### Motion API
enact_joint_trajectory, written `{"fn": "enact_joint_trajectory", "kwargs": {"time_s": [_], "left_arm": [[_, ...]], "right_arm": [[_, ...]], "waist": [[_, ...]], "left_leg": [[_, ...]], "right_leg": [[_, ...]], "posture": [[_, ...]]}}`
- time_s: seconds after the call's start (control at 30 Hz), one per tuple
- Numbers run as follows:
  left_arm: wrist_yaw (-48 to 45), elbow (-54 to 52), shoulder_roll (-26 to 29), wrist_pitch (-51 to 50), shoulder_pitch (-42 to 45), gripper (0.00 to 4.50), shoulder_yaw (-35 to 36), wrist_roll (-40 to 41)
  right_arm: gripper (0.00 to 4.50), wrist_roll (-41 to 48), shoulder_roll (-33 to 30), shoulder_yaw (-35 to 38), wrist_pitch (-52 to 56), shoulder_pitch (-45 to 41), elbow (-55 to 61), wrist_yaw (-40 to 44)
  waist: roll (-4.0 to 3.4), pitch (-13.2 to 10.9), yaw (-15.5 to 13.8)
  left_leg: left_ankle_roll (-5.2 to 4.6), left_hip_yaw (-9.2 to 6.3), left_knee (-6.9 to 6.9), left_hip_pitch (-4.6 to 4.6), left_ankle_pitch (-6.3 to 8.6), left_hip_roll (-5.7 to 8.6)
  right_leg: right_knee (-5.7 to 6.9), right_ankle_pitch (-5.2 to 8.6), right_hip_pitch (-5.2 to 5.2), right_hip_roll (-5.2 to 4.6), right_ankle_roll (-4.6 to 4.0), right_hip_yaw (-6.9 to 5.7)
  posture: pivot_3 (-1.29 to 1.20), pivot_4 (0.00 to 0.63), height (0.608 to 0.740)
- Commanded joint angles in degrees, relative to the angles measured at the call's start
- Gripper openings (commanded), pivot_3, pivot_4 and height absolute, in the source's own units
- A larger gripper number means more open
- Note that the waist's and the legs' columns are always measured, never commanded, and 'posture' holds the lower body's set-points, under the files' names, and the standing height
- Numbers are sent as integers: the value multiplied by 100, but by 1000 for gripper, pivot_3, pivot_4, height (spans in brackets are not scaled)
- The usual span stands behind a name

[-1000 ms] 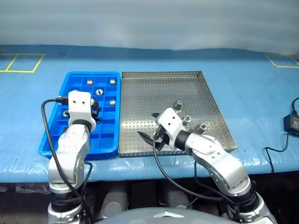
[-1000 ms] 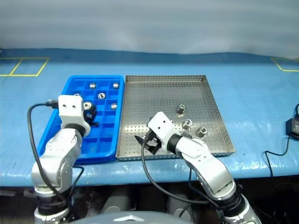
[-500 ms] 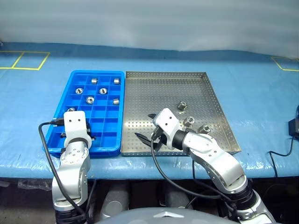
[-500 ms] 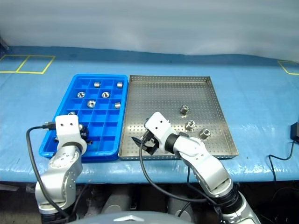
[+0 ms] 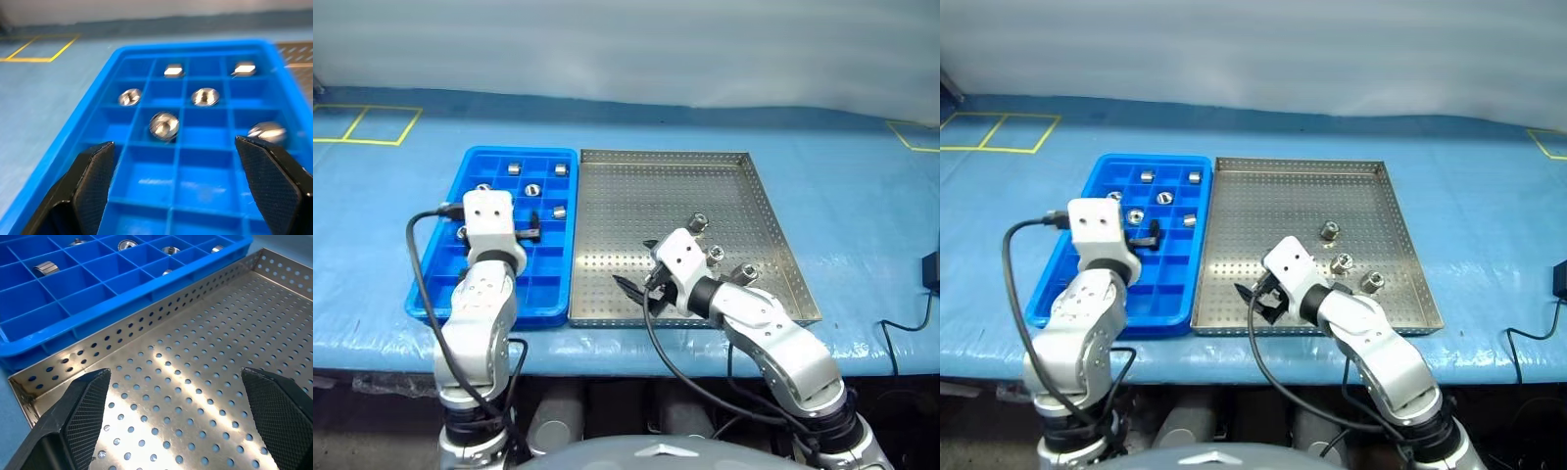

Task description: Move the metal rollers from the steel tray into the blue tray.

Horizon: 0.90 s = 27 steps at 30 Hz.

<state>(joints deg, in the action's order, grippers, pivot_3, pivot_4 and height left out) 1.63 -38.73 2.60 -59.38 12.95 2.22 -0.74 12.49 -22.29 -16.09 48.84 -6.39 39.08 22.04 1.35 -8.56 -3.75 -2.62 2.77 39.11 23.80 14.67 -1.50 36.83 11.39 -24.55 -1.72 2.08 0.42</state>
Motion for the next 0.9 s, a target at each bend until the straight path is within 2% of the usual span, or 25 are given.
{"fn": "enact_joint_trajectory", "kwargs": {"time_s": [0.03, 0.2, 0.3, 0.63, 0.87, 0.9], "left_arm": [[-980, 432, 53, 90, 426, 4354, -288, 789], [-1944, 1324, 95, -140, 1050, 4354, -643, 1569], [-2423, 1834, 345, -28, 1297, 4354, -1198, 1656], [-3052, 3146, 638, 944, 1517, 4354, -2586, 1226], [-3005, 3957, 563, 1386, 1543, 4354, -3042, 779], [-2946, 3991, 518, 1422, 1528, 4187, -2997, 757]], "right_arm": [[4500, 61, -131, 517, 83, 195, 440, -95], [4500, 4, -323, 1072, 256, 712, 798, -301], [4500, -45, -353, 1278, 359, 1034, 1036, -460], [4500, -102, -136, 1340, 536, 1546, 1516, -878], [4500, -99, -93, 1252, 537, 1547, 1527, -964], [4500, -95, -96, 1245, 532, 1532, 1514, -966]], "waist": [[0, 0, 38], [-2, 0, 216], [-6, 2, 338], [-11, 5, 644], [-12, 5, 745], [-14, 7, 743]], "left_leg": [[-1, -1, 0, 0, 0, 1], [-6, 4, 0, 1, 3, 4], [-6, 4, -1, -2, 3, 0], [-6, 19, -1, -13, 3, -3], [-6, 20, -1, -12, 4, -3], [-6, 20, -1, -12, 4, -3]], "right_leg": [[1, 1, 1, 0, -1, 0], [-1, 8, 0, 3, 11, 3], [2, 10, -1, 12, 11, 6], [4, 9, -2, 15, 15, 28], [4, 9, -5, 13, 16, 30], [4, 9, -5, 14, 16, 30]], "posture": [[57, 150, 740], [-26, 150, 740], [-70, 150, 740], [-172, 150, 740], [-174, 150, 740], [-174, 150, 740]]}}
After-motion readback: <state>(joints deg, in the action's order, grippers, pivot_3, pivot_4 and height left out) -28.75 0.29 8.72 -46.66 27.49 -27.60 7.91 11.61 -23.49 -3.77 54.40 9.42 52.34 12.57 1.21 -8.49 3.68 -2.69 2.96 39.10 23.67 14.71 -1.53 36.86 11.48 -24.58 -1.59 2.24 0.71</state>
